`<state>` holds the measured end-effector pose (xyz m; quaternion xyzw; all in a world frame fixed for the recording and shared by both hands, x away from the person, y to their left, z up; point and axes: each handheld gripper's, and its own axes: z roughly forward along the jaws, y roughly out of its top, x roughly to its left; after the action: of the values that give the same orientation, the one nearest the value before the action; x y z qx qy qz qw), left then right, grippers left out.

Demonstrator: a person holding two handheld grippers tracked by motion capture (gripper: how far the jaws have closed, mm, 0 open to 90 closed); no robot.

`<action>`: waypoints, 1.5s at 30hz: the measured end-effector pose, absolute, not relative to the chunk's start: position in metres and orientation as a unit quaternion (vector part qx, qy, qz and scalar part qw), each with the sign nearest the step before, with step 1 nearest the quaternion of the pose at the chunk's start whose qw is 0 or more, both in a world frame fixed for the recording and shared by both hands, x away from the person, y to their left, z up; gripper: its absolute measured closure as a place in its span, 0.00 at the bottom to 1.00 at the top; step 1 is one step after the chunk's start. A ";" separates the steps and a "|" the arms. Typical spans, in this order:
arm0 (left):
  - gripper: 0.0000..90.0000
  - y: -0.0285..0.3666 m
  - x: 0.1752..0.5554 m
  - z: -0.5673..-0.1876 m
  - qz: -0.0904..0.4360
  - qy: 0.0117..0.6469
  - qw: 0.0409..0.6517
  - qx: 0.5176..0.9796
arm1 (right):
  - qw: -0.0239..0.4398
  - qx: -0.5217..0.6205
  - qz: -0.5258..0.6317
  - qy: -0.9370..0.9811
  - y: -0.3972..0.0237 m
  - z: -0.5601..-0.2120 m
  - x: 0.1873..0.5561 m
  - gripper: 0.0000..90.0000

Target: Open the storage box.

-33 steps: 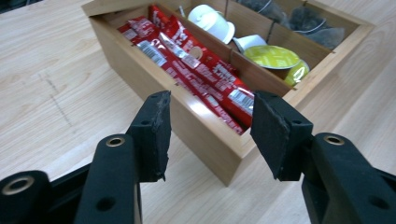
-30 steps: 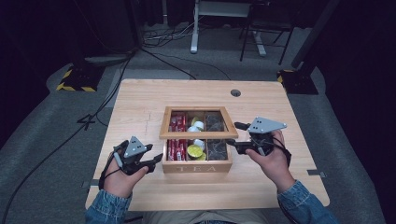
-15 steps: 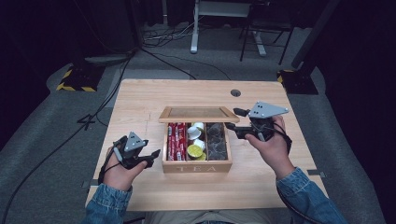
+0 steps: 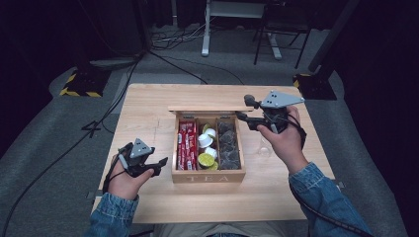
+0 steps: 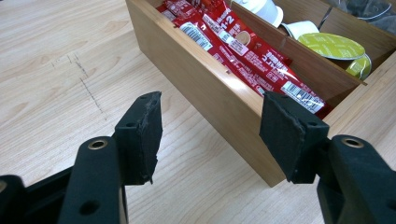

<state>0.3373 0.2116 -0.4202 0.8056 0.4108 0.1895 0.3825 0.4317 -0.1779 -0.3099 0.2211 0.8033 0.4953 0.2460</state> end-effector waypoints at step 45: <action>0.44 0.207 0.360 -0.422 0.181 0.401 0.391 0.809 | 0.283 0.319 0.497 0.756 -0.152 -0.287 0.538 0.50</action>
<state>0.3599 0.2073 -0.4217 0.8086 0.4009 0.1812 0.3906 0.5378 -0.1520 -0.2865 0.3193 0.7556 0.4973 0.2825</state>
